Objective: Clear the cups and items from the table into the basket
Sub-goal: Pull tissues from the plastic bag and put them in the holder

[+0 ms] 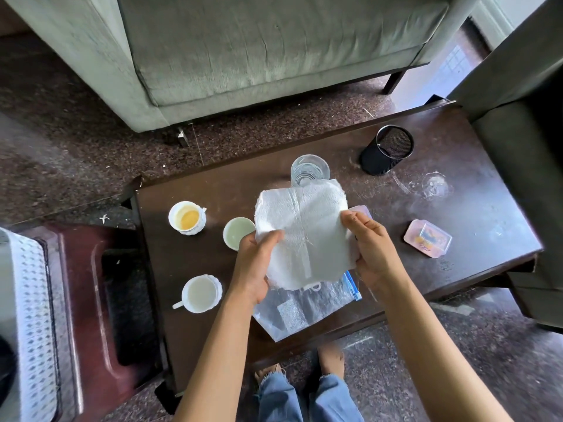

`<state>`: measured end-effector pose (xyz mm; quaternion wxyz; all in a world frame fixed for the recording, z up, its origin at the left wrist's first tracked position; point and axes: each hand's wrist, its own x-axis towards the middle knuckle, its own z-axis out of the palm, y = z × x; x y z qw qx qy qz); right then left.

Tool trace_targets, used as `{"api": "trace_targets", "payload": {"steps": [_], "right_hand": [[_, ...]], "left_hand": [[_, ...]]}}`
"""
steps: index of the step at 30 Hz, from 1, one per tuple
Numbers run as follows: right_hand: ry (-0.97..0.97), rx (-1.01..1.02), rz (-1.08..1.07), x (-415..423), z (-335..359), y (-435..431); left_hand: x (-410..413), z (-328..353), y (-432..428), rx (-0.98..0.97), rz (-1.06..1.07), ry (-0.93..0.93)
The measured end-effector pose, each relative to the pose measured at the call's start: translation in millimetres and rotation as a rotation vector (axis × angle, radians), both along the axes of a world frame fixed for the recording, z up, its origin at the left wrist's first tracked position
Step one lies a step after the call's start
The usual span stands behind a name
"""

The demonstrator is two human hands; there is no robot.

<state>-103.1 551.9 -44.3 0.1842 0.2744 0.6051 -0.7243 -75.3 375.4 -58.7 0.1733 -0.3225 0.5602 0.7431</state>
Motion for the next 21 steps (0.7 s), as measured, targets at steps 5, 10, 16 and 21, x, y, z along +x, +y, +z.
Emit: {"api": "trace_targets", "payload": {"steps": [5, 10, 16, 21], "right_hand": [[0.045, -0.049, 0.016, 0, -4, 5], [0.045, -0.01, 0.052, 3, -7, 4], [0.03, -0.087, 0.292, 5, -3, 2], [0.028, 0.138, 0.177, 5, -15, -1]], "left_hand": [[1, 2, -5, 0.026, 0.005, 0.007], [3, 1, -8, 0.055, 0.003, 0.009], [4, -2, -15, 0.108, -0.076, 0.079], [-3, -3, -18, -0.012, -0.133, 0.135]]}}
